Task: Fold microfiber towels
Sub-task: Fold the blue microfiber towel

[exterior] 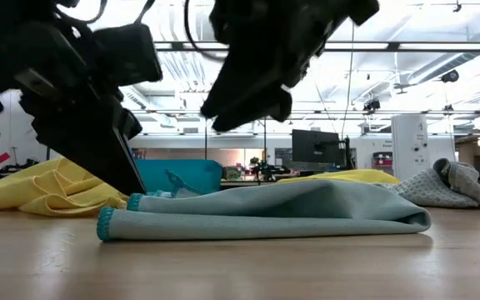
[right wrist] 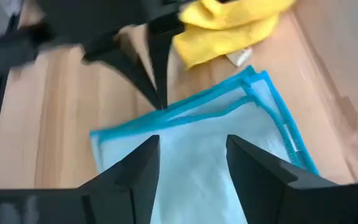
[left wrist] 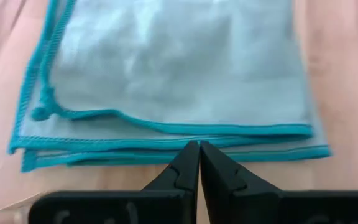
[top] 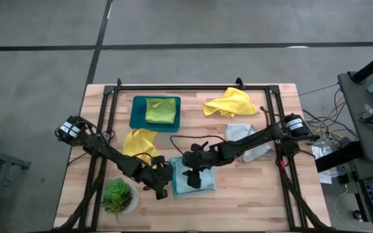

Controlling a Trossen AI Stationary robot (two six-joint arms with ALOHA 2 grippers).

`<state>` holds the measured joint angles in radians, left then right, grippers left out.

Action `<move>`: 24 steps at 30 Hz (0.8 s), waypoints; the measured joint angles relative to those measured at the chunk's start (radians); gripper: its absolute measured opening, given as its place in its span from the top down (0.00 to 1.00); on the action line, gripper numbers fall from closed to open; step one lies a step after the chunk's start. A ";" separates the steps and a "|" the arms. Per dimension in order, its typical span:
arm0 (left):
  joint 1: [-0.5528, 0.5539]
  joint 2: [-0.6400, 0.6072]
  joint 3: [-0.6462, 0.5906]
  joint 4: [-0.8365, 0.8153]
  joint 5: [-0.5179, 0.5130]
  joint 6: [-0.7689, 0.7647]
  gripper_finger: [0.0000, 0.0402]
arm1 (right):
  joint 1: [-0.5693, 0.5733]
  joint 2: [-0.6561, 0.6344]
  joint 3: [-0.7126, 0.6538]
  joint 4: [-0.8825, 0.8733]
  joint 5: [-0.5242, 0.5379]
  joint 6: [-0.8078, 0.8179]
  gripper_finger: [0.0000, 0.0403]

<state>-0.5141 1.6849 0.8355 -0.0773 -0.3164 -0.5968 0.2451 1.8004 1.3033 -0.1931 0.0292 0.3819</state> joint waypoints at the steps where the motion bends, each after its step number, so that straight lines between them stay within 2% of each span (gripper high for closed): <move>1: -0.005 0.000 0.006 -0.002 0.003 0.000 1.00 | 0.008 -0.011 0.000 -0.019 0.000 -0.038 0.58; 5: -0.029 0.000 0.057 -0.024 0.011 -0.001 1.00 | 0.047 -0.045 -0.015 -0.066 0.017 -0.134 0.59; 12: -0.035 0.000 0.171 -0.138 0.010 -0.002 1.00 | 0.126 -0.124 -0.120 -0.055 0.201 -0.176 0.63; 19: -0.053 0.001 0.278 -0.315 -0.007 -0.027 1.00 | 0.176 -0.251 -0.316 0.096 0.211 -0.185 0.64; 24: -0.052 0.011 0.332 -0.342 -0.011 -0.052 1.00 | 0.185 -0.338 -0.439 0.158 0.210 -0.191 0.63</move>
<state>-0.5658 1.6962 1.1671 -0.4194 -0.3272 -0.6491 0.4301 1.4623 0.8640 -0.0354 0.2390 0.1909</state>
